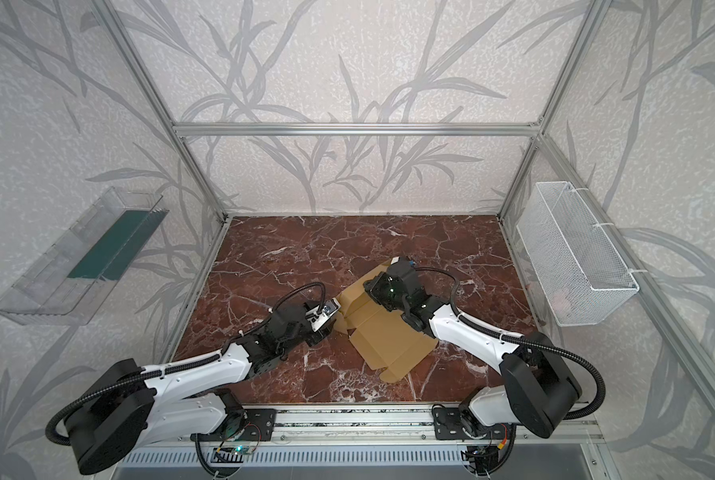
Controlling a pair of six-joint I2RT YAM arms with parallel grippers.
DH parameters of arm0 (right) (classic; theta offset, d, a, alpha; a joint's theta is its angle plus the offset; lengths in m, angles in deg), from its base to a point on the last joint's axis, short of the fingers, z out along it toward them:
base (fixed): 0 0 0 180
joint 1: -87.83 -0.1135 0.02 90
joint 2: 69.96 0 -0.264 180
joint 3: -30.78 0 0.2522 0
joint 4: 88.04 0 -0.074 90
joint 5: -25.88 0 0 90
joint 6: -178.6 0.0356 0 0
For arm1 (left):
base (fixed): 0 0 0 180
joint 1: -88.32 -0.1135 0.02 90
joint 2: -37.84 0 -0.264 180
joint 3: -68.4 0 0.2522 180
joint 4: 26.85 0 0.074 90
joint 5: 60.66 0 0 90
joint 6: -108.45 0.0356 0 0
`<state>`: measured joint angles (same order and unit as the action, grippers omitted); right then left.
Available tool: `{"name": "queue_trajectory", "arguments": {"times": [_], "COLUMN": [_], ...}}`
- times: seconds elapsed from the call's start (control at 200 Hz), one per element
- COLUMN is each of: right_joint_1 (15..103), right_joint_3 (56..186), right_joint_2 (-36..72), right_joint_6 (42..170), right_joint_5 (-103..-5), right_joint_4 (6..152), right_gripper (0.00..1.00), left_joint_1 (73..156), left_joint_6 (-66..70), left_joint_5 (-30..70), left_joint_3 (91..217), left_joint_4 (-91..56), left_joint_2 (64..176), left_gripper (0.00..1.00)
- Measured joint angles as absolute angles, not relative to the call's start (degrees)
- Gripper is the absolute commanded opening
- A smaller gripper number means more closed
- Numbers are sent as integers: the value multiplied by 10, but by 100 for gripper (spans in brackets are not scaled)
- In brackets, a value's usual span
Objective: Fold the paper box
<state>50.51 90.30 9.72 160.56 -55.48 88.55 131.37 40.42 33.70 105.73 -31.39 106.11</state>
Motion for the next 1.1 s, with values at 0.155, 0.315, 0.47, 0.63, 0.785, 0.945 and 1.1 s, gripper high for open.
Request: {"name": "queue_trajectory", "arguments": {"times": [0.155, 0.315, 0.47, 0.63, 0.785, 0.945, 1.1], "right_joint_1": [505, 505, 505, 505, 505, 505, 505], "right_joint_3": [899, 898, 898, 898, 898, 898, 898], "right_joint_2": [97, 97, 97, 97, 97, 97, 99], "right_joint_6": [1608, 1610, 1611, 1612, 1612, 1614, 1614], "right_joint_5": [-555, -555, -555, -555, -555, -555, -555], "right_joint_4": [891, 895, 896, 896, 896, 897, 899], "right_gripper": [2, 2, 2, 2, 2, 2, 2], "left_joint_1": [1314, 1314, 1314, 1314, 1314, 1314, 1314], "left_joint_6": [387, 368, 349, 333, 327, 316, 300], "left_joint_5": [315, 292, 276, 259, 248, 235, 219], "left_joint_3": [1065, 1069, 1072, 1072, 1072, 1073, 1079], "left_joint_4": [-320, -320, -319, -316, -316, -316, -315], "left_joint_2": [1075, 1081, 1076, 1073, 1075, 1078, 1078], "left_gripper": [59, 58, 58, 58, 58, 51, 47]}}
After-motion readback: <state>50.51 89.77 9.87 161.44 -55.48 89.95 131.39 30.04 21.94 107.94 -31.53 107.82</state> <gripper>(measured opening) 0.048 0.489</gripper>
